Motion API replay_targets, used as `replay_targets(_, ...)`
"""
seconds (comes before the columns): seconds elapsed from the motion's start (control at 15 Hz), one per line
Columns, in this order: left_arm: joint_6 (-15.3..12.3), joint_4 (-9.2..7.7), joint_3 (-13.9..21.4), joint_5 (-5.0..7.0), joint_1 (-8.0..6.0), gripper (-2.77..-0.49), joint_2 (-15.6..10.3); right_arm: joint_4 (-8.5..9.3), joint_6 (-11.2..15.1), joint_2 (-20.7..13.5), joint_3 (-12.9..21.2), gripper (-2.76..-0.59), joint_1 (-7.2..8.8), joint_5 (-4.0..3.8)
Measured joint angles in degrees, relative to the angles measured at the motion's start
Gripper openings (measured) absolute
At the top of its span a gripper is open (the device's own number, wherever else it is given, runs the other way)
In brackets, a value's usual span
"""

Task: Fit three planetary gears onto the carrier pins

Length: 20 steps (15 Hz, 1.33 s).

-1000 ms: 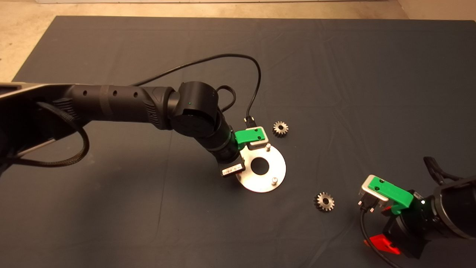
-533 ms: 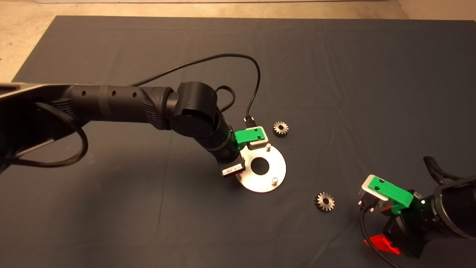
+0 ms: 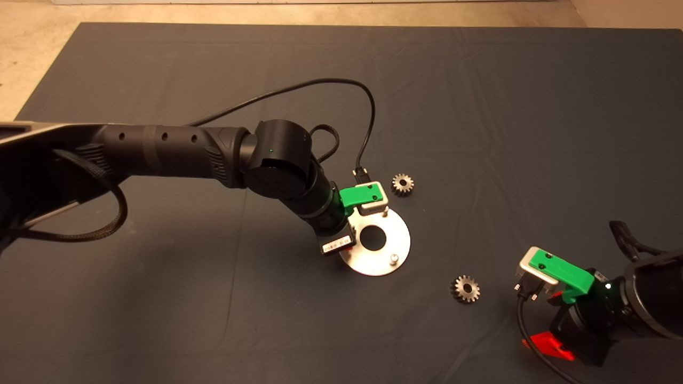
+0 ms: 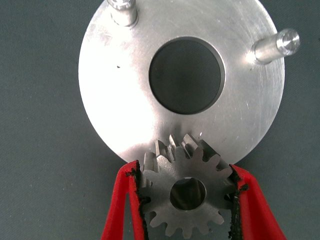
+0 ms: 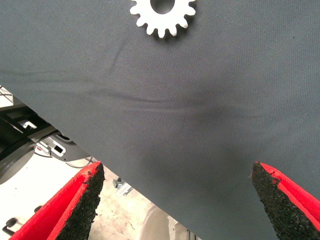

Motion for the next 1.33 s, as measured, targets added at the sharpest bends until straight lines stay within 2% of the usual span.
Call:
replay_targets(0.27,0.00,0.13,-0.33,-0.54,0.28,-2.67,-0.02,0.01,0.00,0.00,0.00,-1.18,0.00,0.00)
replay_targets(0.47,0.00,0.24,-0.33,-1.08,1.49,-2.67,-0.02,0.01,0.00,-0.02,0.00,-1.18,0.00,0.00)
replay_targets(1.0,0.04,0.40,-0.33,-1.56,1.69,-2.67,-0.20,0.03,-0.02,0.00,0.00,-1.18,0.00,0.00)
replay_targets(1.33,0.06,0.35,-0.30,-2.50,1.74,-2.61,-0.86,0.03,0.00,0.00,0.00,-1.18,0.00,0.00)
